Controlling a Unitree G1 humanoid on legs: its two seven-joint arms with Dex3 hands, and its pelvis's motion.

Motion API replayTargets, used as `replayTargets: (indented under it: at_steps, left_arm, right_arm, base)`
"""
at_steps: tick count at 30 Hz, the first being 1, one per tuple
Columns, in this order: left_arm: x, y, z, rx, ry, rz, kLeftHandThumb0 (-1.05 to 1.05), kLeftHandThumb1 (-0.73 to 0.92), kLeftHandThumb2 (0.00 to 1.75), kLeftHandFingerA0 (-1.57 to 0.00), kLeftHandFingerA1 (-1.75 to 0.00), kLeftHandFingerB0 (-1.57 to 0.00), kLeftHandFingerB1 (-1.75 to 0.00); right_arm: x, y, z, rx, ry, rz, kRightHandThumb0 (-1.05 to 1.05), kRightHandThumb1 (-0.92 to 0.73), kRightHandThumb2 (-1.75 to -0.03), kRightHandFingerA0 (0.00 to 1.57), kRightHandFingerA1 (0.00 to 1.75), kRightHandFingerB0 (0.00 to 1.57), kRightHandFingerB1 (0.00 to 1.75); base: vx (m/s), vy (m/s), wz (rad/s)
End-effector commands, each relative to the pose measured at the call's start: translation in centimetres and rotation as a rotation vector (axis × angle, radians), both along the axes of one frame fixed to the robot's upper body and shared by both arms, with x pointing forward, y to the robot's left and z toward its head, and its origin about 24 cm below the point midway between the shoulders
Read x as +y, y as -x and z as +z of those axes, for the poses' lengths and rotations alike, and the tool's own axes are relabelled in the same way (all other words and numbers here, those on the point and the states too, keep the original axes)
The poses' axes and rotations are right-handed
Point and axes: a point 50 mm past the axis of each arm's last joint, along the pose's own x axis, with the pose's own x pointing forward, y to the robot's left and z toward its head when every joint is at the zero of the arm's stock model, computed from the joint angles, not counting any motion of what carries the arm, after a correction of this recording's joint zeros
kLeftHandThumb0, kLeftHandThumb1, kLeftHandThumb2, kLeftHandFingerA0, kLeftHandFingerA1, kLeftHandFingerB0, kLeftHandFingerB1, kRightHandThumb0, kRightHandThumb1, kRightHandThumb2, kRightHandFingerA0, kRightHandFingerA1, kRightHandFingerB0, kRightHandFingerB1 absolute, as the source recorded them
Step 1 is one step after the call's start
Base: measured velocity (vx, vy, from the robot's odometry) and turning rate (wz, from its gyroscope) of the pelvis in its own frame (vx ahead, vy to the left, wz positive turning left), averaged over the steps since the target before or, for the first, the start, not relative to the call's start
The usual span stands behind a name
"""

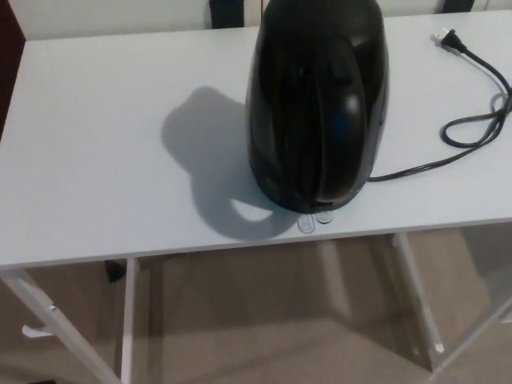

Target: The robot walk towards a table in front and click the button on the base of the boilling pot using its left middle finger

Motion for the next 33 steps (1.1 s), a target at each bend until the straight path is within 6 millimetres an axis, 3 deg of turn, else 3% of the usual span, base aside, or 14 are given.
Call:
replayTargets:
  at_steps: [1,14,15,16,19,20,21,22,23,25,26,29,30,33]
  left_arm:
    - [0.3,0.0,-0.1,0.009,-0.023,-0.009,-0.31,0.50,0.55,-0.46,-0.36,-0.33,-0.33]
    - [-1.1,0.5,0.2,-0.048,0.035,-0.048,-0.33,0.49,0.55,-0.46,-0.36,-0.34,-0.33]
    - [-3.5,0.6,1.0,-0.142,0.029,-0.190,-0.38,0.50,0.55,-0.44,-0.36,-0.33,-0.32]
    - [-6.0,1.0,1.6,-0.215,0.057,-0.289,-0.54,0.44,0.72,-0.37,-0.45,-0.29,-0.42]
    - [-9.4,1.6,2.9,-0.311,0.063,-0.483,-0.63,0.50,0.79,-0.33,-0.45,-0.25,-0.42]
    - [-9.9,1.7,3.1,-0.323,0.068,-0.507,-0.63,0.50,0.79,-0.33,-0.45,-0.25,-0.42]
    - [-12.3,2.0,4.3,-0.407,0.052,-0.672,-0.60,0.66,0.60,-0.35,-0.32,-0.26,-0.29]
    - [-13.5,2.1,5.0,-0.436,0.031,-0.747,-0.63,0.68,0.60,-0.31,-0.31,-0.24,-0.28]
    - [-14.1,2.0,5.4,-0.467,0.023,-0.791,-0.66,0.56,0.83,-0.23,-0.42,-0.17,-0.39]
    - [-15.4,1.9,6.3,-0.539,0.014,-0.889,-0.68,0.58,0.85,-0.20,-0.41,-0.16,-0.39]
    - [-16.0,1.7,6.7,-0.564,0.009,-0.933,-0.65,0.72,0.62,-0.26,-0.29,-0.21,-0.28]
    - [-18.0,0.8,7.7,-0.663,0.015,-1.048,-0.70,0.78,0.63,-0.28,-0.31,-0.24,-0.29]
    - [-18.6,0.5,8.0,-0.691,0.013,-1.080,-0.72,0.80,0.65,-0.29,-0.31,-0.24,-0.29]
    - [-19.7,-0.3,8.5,-0.722,-0.017,-1.144,-0.73,0.82,0.65,-0.24,-0.31,-0.20,-0.28]
  right_arm:
    - [-0.4,-0.2,0.2,-0.005,0.022,0.004,-0.40,-0.43,-0.52,0.80,0.47,0.66,0.44]
    - [-0.5,-0.1,0.4,-0.007,0.025,0.017,-0.42,-0.43,-0.53,0.81,0.47,0.65,0.44]
    - [-0.4,-0.2,0.4,-0.010,0.021,0.021,-0.42,-0.43,-0.53,0.80,0.47,0.66,0.45]
    - [-0.4,-0.3,0.4,-0.006,0.024,0.026,-0.40,-0.43,-0.53,0.80,0.47,0.66,0.45]
    - [-0.3,-0.5,0.3,-0.006,0.027,0.034,-0.40,-0.43,-0.53,0.80,0.47,0.66,0.45]
    - [-0.3,-0.5,0.4,-0.007,0.027,0.035,-0.40,-0.43,-0.53,0.80,0.47,0.66,0.45]
    - [-0.2,-0.8,0.4,-0.011,0.030,0.040,-0.40,-0.43,-0.53,0.81,0.47,0.66,0.45]
    - [-0.1,-1.0,0.4,-0.013,0.026,0.037,-0.46,-0.36,-0.68,0.76,0.57,0.62,0.54]
    - [-0.1,-1.1,0.4,-0.014,0.024,0.036,-0.39,-0.43,-0.53,0.82,0.48,0.67,0.45]
    - [0.0,-1.3,0.4,-0.016,0.023,0.034,-0.39,-0.43,-0.53,0.82,0.48,0.67,0.45]
    - [0.0,-1.3,0.3,-0.015,0.025,0.034,-0.41,-0.43,-0.54,0.80,0.48,0.66,0.45]
    - [0.0,-1.5,0.5,-0.017,0.023,0.042,-0.42,-0.44,-0.53,0.79,0.48,0.65,0.45]
    - [-0.1,-1.4,0.5,-0.022,0.017,0.046,-0.50,-0.36,-0.71,0.73,0.58,0.61,0.56]
    - [-0.2,-1.4,0.6,-0.023,0.008,0.044,-0.47,-0.44,-0.54,0.82,0.49,0.64,0.46]
  base:
    - [0.00,0.000,0.00]
    - [0.00,0.000,0.00]
    - [0.00,0.000,0.00]
    - [0.00,0.000,0.00]
    - [0.00,0.000,0.00]
    - [0.00,0.000,0.00]
    - [0.00,0.000,0.00]
    - [0.00,0.000,0.00]
    - [0.00,0.000,0.00]
    - [0.00,0.000,0.00]
    - [0.00,0.000,0.00]
    - [0.00,0.000,0.00]
    - [0.00,0.000,0.00]
    - [0.00,0.000,0.00]
